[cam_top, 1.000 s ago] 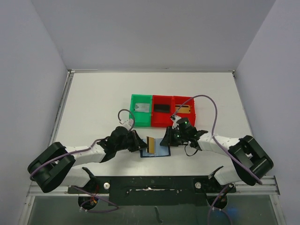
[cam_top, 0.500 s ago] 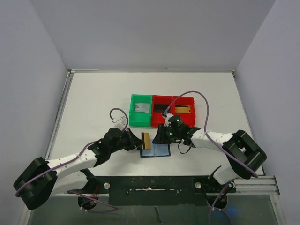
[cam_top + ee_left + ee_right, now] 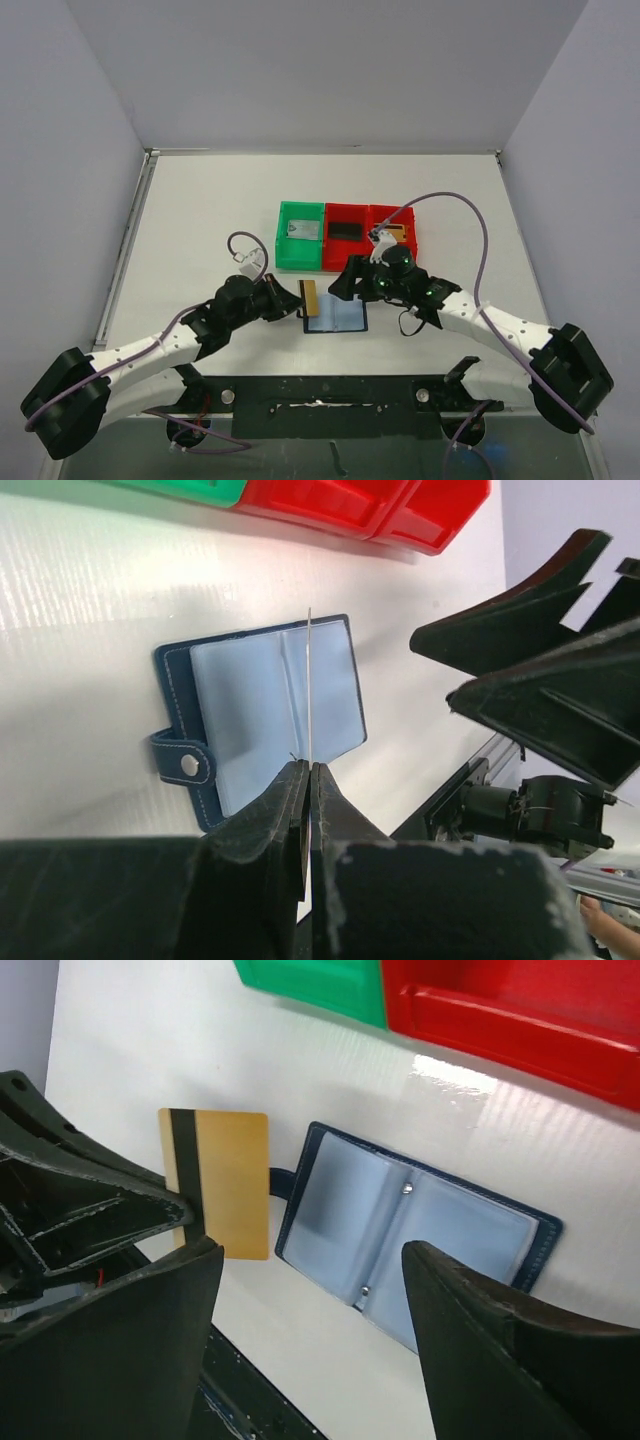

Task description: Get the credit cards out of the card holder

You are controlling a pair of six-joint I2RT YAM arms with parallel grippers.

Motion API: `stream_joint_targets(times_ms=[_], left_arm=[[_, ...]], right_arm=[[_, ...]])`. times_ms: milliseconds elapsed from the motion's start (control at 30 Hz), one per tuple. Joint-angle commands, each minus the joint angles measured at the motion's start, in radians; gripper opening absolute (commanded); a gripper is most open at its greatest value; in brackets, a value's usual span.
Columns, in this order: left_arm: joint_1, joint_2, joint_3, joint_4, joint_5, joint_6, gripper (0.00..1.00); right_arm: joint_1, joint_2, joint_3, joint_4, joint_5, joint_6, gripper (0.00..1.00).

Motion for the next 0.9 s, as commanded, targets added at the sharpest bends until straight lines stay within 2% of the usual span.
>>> stream_joint_targets(times_ms=[0,133,167,267,400,467,567,667,767,867], left_arm=[[0.001,-0.037,0.007,0.108,0.006,0.026,0.00],[-0.004,-0.027,0.018,0.170,0.038,0.030,0.00],[-0.006,-0.023,0.023,0.178,0.044,0.033,0.00],[-0.014,-0.014,0.029,0.199,0.057,0.034,0.00],[-0.019,-0.003,0.032,0.225,0.074,0.032,0.00],[-0.022,0.005,0.032,0.249,0.090,0.032,0.00],[-0.027,0.017,0.031,0.310,0.129,0.021,0.00],[-0.030,0.037,0.032,0.379,0.160,0.004,0.00],[-0.033,0.061,0.032,0.463,0.193,-0.026,0.00],[-0.035,0.077,0.030,0.520,0.209,-0.049,0.00]], right_arm=[[-0.065,-0.103,-0.080,0.102,-0.008,0.041,0.77],[-0.129,-0.184,-0.164,0.202,-0.094,0.082,0.86],[-0.143,-0.195,-0.181,0.227,-0.106,0.086,0.91],[-0.151,-0.239,-0.252,0.340,-0.090,0.096,1.00],[-0.152,-0.319,-0.376,0.549,-0.081,0.125,0.98],[-0.154,-0.362,-0.389,0.550,-0.051,0.123,0.98],[-0.172,-0.404,-0.352,0.448,-0.015,0.099,0.98],[-0.188,-0.398,-0.368,0.505,-0.071,0.130,0.98],[-0.191,-0.358,-0.395,0.658,-0.201,0.140,0.98],[-0.190,-0.299,-0.377,0.722,-0.318,0.133,0.99]])
